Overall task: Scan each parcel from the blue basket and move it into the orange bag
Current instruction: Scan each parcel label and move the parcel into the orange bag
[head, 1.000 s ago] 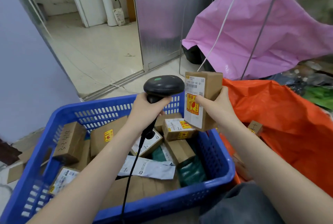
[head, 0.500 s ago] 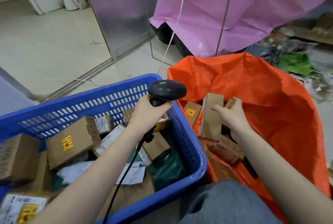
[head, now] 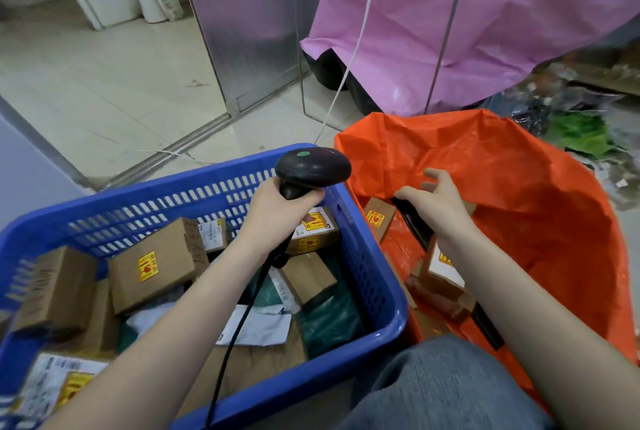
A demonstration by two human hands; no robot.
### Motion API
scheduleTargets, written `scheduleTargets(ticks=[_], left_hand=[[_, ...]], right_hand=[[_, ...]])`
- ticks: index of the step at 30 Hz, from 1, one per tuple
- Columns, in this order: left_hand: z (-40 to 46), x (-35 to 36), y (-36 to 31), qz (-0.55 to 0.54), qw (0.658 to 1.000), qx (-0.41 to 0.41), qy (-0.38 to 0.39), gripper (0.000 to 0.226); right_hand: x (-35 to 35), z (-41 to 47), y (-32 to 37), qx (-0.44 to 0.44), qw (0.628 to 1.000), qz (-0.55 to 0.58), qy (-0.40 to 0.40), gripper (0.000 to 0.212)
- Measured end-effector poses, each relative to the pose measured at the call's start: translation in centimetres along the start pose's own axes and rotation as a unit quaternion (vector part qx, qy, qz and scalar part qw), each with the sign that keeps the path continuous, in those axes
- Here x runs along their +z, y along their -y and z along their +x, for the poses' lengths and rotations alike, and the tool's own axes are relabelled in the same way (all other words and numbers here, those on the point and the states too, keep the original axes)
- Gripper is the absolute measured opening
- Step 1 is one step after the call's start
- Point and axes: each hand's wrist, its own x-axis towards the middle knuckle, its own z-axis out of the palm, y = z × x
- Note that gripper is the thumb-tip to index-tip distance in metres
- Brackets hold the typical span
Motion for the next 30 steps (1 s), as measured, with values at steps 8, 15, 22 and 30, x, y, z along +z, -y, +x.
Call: scheduleTargets(ticks=[8,15,22,30], left_hand=[[-2.9,-7.4,0.3,-0.041,0.998,-0.021,-0.053,0.015],[-5.0,-14.0,3.9,-0.037,0.994,-0.038,-0.095,0.012],[-5.4,-18.8,7.8,-0.025,0.99,-0.056,-0.126,0.014],[-5.0,-20.3,13.8,-0.018,0.985,-0.109,-0.129,0.008]], right_hand=[[6.1,-4.8,5.3,-0.097,0.992,-0.032,0.076,0.059],[13.0,-8.7,6.5,-0.126,0.978,-0.053,0.158,0.055],[18.3,-10.1,5.5,-0.122,0.963,-0.097,0.219,0.053],[23.3,-10.4,3.2,-0.116,0.94,-0.178,0.266,0.055]])
